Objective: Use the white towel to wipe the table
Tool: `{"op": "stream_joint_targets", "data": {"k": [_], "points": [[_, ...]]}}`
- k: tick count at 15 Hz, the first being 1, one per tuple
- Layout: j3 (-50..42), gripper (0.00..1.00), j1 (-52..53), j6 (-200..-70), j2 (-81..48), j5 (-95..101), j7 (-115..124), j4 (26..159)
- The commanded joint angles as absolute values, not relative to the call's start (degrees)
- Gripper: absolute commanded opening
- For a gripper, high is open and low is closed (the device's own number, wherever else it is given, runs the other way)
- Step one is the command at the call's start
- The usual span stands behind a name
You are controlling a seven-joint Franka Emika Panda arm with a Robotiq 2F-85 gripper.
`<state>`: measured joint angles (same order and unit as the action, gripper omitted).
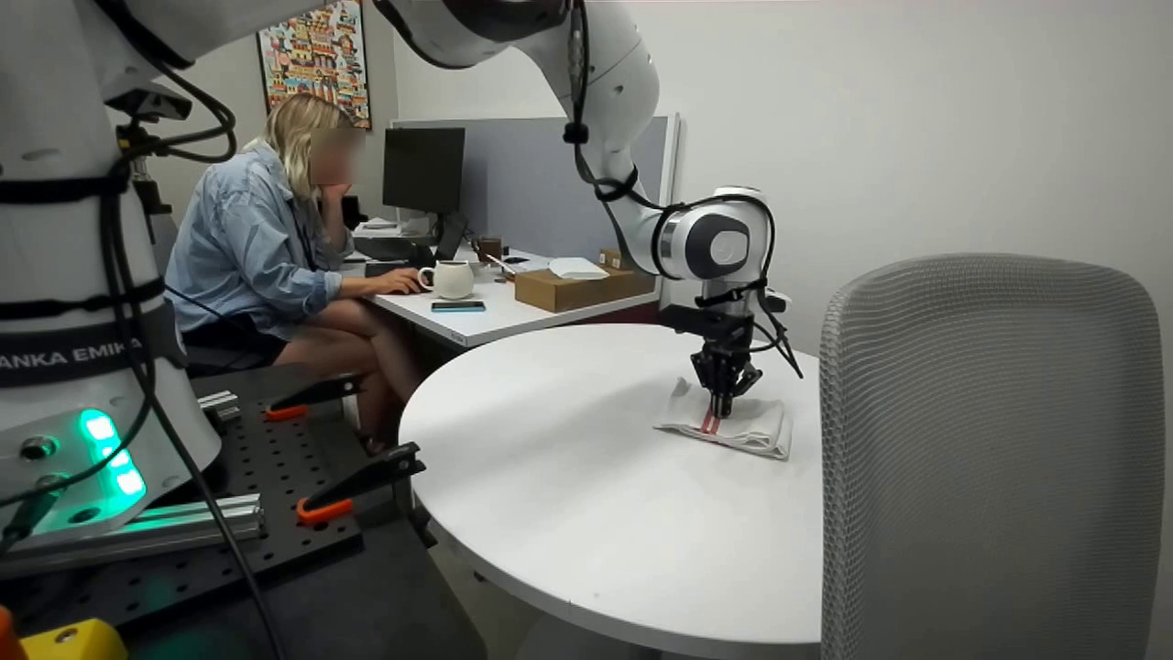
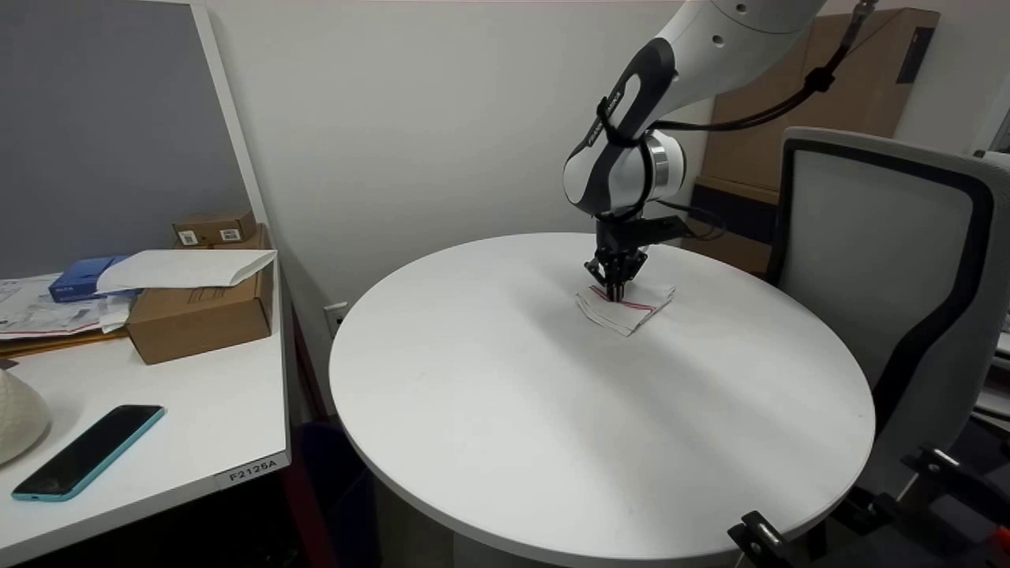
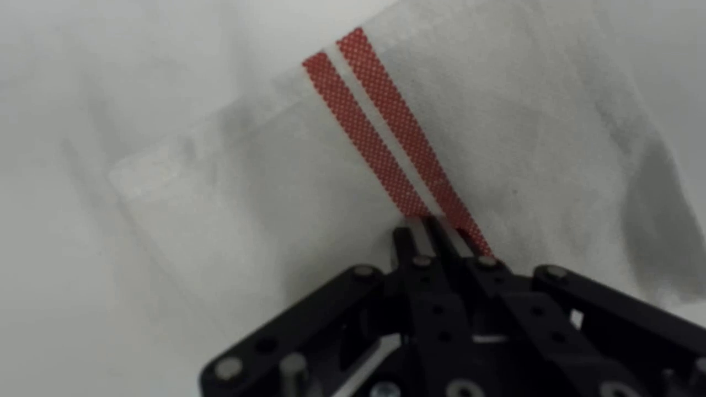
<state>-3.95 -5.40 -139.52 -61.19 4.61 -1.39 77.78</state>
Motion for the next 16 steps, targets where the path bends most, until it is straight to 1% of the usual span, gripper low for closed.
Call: {"op": "stream_joint_targets", "data": {"k": [1, 3, 4, 5, 9, 13, 16], "points": [[-3.18, 0.08, -5.81, -141.21, -60.07, 4.33, -3.58, 80.09], [-2.78, 0.0, -5.92, -141.39, -60.12, 4.21, -4.36, 80.46], [-2.68, 0.02, -5.89, -141.5, -60.14, 4.24, -4.62, 80.68], [-2.58, 0.0, -5.89, -141.57, -60.14, 4.21, -4.85, 80.89], [-0.54, 0.01, -6.52, -142.11, -59.64, 3.42, -7.25, 82.6], [2.6, 0.01, -6.25, -143.24, -57.72, 3.46, -10.92, 87.87], [2.95, 0.01, -4.46, -144.06, -55.19, 5.16, -12.6, 93.5]]}}
